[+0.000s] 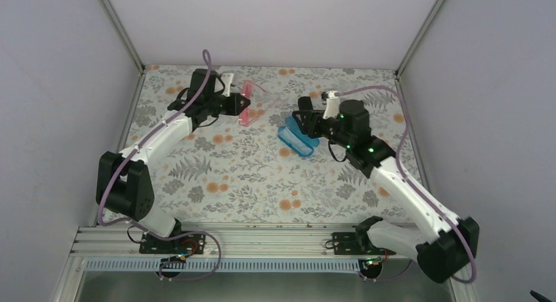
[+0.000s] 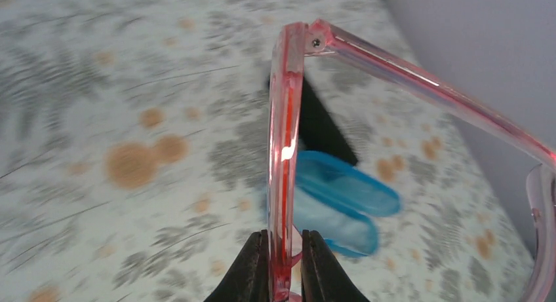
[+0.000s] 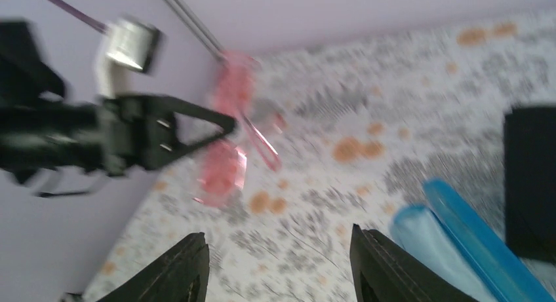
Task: Organize the sunglasses
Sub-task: Pick up the sunglasses from the center of the board, then fold the sunglasses.
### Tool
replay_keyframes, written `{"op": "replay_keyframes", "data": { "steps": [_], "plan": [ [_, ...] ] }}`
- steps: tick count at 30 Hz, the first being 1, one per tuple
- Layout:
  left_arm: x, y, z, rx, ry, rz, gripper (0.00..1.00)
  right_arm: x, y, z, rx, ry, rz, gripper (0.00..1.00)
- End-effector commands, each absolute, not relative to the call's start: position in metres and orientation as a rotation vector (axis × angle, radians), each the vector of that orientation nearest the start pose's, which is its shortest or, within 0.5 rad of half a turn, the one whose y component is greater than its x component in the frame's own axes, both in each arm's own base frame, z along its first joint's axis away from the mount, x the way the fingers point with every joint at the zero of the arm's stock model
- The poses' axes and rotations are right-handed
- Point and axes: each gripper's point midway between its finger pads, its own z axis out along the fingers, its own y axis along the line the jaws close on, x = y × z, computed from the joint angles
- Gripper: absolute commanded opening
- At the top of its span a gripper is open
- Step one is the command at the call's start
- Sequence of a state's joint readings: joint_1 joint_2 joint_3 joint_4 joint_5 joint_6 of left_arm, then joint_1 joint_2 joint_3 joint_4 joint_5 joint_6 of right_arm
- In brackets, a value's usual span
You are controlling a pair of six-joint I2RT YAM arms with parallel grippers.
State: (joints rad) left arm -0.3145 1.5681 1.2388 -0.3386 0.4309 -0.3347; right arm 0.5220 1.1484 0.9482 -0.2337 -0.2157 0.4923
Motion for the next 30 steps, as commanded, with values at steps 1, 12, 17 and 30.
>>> {"op": "replay_keyframes", "data": {
  "steps": [1, 12, 17, 30],
  "plan": [
    [0.383, -0.258, 0.251, 0.484, 2.084, -1.038, 0.03, 0.294, 0.218, 0.332, -0.207, 1.86, 0.961, 0.56],
    [0.344, -0.307, 0.255, 0.761, 1.998, -1.105, 0.04, 0.309, 0.212, 0.353, -0.147, 1.936, 0.878, 0.48],
    [0.345, -0.305, 0.251, 0.742, 2.015, -1.058, 0.04, 0.31, 0.222, 0.342, -0.191, 1.976, 0.899, 0.47],
    [0.39, -0.289, 0.25, 0.035, 2.307, -1.08, 0.06, 0.279, 0.243, 0.321, -0.363, 1.901, 1.065, 0.41]
  ]
}}
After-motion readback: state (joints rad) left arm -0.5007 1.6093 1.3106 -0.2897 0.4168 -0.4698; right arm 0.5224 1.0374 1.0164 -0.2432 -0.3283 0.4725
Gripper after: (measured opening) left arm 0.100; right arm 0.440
